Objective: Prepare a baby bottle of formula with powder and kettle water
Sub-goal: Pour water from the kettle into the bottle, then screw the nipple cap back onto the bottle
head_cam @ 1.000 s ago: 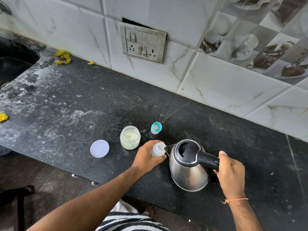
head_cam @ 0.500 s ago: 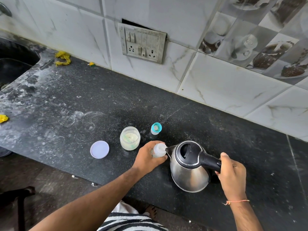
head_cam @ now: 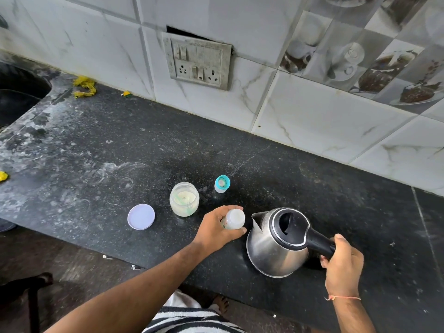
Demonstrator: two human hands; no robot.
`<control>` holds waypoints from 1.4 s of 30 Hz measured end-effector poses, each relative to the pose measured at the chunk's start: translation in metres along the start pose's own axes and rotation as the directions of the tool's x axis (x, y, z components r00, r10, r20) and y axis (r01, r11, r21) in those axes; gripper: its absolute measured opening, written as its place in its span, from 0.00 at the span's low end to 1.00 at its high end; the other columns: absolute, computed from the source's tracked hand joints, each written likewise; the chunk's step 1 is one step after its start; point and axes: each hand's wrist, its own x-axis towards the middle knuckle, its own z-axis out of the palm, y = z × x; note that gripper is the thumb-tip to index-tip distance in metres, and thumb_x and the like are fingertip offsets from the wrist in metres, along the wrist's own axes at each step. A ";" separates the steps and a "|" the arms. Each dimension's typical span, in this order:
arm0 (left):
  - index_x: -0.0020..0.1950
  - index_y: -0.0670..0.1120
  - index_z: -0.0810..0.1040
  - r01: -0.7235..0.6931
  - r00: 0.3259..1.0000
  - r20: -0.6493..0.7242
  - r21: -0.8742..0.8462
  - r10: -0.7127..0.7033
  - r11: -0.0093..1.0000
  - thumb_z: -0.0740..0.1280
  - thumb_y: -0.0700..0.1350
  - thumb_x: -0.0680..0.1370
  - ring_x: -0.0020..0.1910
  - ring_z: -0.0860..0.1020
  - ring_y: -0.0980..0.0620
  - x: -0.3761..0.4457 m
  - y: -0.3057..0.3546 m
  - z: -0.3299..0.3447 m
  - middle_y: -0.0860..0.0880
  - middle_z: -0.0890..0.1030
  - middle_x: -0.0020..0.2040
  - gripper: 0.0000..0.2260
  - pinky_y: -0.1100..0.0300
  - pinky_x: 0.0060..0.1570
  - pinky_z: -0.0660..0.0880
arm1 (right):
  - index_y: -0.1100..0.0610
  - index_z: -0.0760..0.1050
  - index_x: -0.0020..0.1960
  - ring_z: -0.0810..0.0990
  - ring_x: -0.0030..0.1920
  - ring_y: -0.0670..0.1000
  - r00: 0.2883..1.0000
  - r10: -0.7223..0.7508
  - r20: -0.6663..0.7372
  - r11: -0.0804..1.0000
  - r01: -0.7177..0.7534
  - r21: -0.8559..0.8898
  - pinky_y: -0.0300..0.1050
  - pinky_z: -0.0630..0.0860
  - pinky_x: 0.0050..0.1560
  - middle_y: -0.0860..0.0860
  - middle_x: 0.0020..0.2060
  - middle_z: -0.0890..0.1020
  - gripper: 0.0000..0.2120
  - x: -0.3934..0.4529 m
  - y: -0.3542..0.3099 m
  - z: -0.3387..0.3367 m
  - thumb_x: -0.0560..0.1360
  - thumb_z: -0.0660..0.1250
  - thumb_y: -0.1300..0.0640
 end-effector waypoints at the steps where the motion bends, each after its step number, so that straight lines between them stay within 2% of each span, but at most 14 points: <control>1: 0.67 0.59 0.84 0.002 1.000 0.005 0.005 -0.002 1.000 0.87 0.49 0.71 0.64 0.81 0.67 0.000 -0.001 0.000 0.63 0.86 0.63 0.26 0.74 0.61 0.75 | 0.61 0.75 0.37 0.76 0.29 0.49 0.999 0.019 -0.033 0.999 -0.018 0.027 0.48 0.67 0.36 0.49 0.26 0.75 0.19 0.000 0.003 0.000 0.77 0.62 0.47; 6: 0.65 0.60 0.86 0.015 1.000 -0.002 -0.009 -0.015 1.000 0.88 0.52 0.69 0.64 0.83 0.63 -0.004 -0.006 -0.003 0.63 0.87 0.62 0.26 0.60 0.67 0.79 | 0.59 0.74 0.36 0.74 0.28 0.48 0.987 0.086 -0.133 0.987 -0.066 0.149 0.42 0.69 0.29 0.47 0.24 0.73 0.17 0.009 0.019 0.005 0.78 0.64 0.49; 10: 0.64 0.60 0.86 0.028 1.000 0.004 -0.012 -0.028 1.000 0.87 0.52 0.69 0.65 0.83 0.60 -0.009 -0.008 -0.010 0.63 0.87 0.62 0.24 0.54 0.70 0.80 | 0.59 0.72 0.35 0.72 0.21 0.43 0.985 0.118 -0.126 0.971 -0.087 0.223 0.36 0.66 0.20 0.45 0.20 0.73 0.17 0.029 0.024 0.008 0.75 0.64 0.47; 13: 0.65 0.62 0.86 0.029 1.000 0.008 -0.010 -0.028 1.000 0.87 0.54 0.69 0.67 0.83 0.58 -0.013 -0.009 -0.017 0.62 0.86 0.65 0.26 0.53 0.71 0.80 | 0.60 0.72 0.34 0.70 0.19 0.45 0.991 0.088 -0.098 0.973 -0.065 0.222 0.38 0.65 0.20 0.47 0.19 0.72 0.18 0.048 0.027 0.006 0.75 0.64 0.47; 17: 0.67 0.62 0.86 0.034 0.999 0.013 -0.017 -0.033 0.999 0.88 0.50 0.70 0.70 0.81 0.60 -0.016 -0.011 -0.022 0.63 0.85 0.67 0.27 0.54 0.74 0.77 | 0.61 0.70 0.34 0.67 0.19 0.47 0.998 0.041 -0.044 0.977 -0.031 0.212 0.39 0.64 0.21 0.48 0.18 0.70 0.20 0.067 0.023 0.005 0.76 0.62 0.48; 20: 0.66 0.61 0.86 0.036 0.999 0.012 -0.026 -0.036 0.999 0.88 0.50 0.70 0.69 0.82 0.58 -0.016 -0.012 -0.023 0.62 0.85 0.67 0.27 0.53 0.74 0.78 | 0.64 0.71 0.33 0.70 0.21 0.50 0.998 -0.025 0.061 0.987 0.015 0.161 0.42 0.67 0.25 0.52 0.18 0.72 0.24 0.074 0.022 0.000 0.79 0.60 0.46; 22: 0.67 0.61 0.85 0.039 0.999 0.014 -0.030 -0.039 0.999 0.88 0.50 0.70 0.69 0.82 0.57 -0.015 -0.012 -0.023 0.61 0.86 0.66 0.27 0.51 0.74 0.78 | 0.60 0.78 0.32 0.75 0.26 0.49 0.991 -0.055 0.121 0.994 0.043 0.104 0.42 0.72 0.32 0.53 0.22 0.78 0.26 0.073 0.018 -0.006 0.83 0.59 0.47; 24: 0.67 0.61 0.85 0.045 0.999 0.018 -0.041 -0.044 0.998 0.87 0.50 0.70 0.69 0.81 0.56 -0.014 -0.011 -0.022 0.61 0.86 0.65 0.27 0.51 0.74 0.78 | 0.54 0.85 0.36 0.81 0.35 0.45 0.985 -0.080 0.153 0.996 0.074 0.049 0.39 0.76 0.41 0.50 0.31 0.85 0.27 0.072 0.009 -0.013 0.88 0.56 0.51; 26: 0.67 0.61 0.85 0.047 0.999 0.024 -0.058 -0.046 0.997 0.87 0.49 0.71 0.70 0.81 0.56 -0.013 -0.010 -0.022 0.61 0.86 0.66 0.26 0.50 0.75 0.77 | 0.52 0.87 0.42 0.85 0.46 0.48 0.978 -0.129 0.164 0.992 0.128 0.017 0.39 0.78 0.51 0.49 0.40 0.88 0.27 0.070 -0.007 -0.014 0.89 0.53 0.52; 28: 0.66 0.61 0.85 0.045 0.999 0.030 -0.071 -0.043 0.996 0.87 0.49 0.70 0.70 0.81 0.57 -0.012 -0.009 -0.024 0.61 0.86 0.66 0.26 0.50 0.76 0.76 | 0.53 0.86 0.49 0.86 0.56 0.54 0.968 -0.184 0.173 0.983 0.182 0.026 0.47 0.79 0.60 0.53 0.50 0.89 0.23 0.069 -0.027 -0.010 0.88 0.53 0.49; 30: 0.66 0.61 0.85 0.039 0.998 0.041 -0.068 -0.036 0.997 0.87 0.50 0.70 0.70 0.81 0.57 -0.011 -0.008 -0.026 0.62 0.86 0.66 0.26 0.50 0.76 0.76 | 0.51 0.85 0.52 0.86 0.61 0.55 0.951 -0.240 0.197 0.970 0.240 0.023 0.53 0.77 0.66 0.54 0.54 0.89 0.20 0.068 -0.052 -0.002 0.85 0.55 0.47; 35: 0.67 0.59 0.85 0.021 0.999 0.042 -0.057 -0.019 0.998 0.87 0.50 0.71 0.69 0.81 0.57 -0.010 -0.008 -0.040 0.62 0.86 0.65 0.26 0.52 0.74 0.78 | 0.56 0.84 0.57 0.87 0.56 0.45 0.846 -0.426 0.321 0.889 0.457 -0.024 0.39 0.80 0.64 0.48 0.53 0.89 0.09 0.045 -0.119 0.040 0.88 0.64 0.59; 39: 0.66 0.59 0.85 0.018 0.999 0.040 -0.080 -0.015 0.997 0.87 0.51 0.71 0.65 0.84 0.55 -0.012 -0.010 -0.052 0.60 0.87 0.62 0.25 0.54 0.70 0.80 | 0.53 0.85 0.55 0.87 0.54 0.42 0.761 -0.472 0.445 0.801 0.581 -0.144 0.36 0.80 0.59 0.43 0.51 0.89 0.03 0.025 -0.137 0.102 0.84 0.72 0.57; 42: 0.66 0.60 0.85 0.016 0.999 0.038 -0.081 -0.013 0.997 0.86 0.53 0.70 0.64 0.85 0.53 -0.016 -0.014 -0.064 0.60 0.87 0.62 0.26 0.54 0.68 0.81 | 0.51 0.84 0.55 0.85 0.51 0.42 0.718 -0.423 0.552 0.737 0.627 -0.251 0.37 0.81 0.55 0.41 0.49 0.87 0.03 0.015 -0.124 0.155 0.82 0.73 0.54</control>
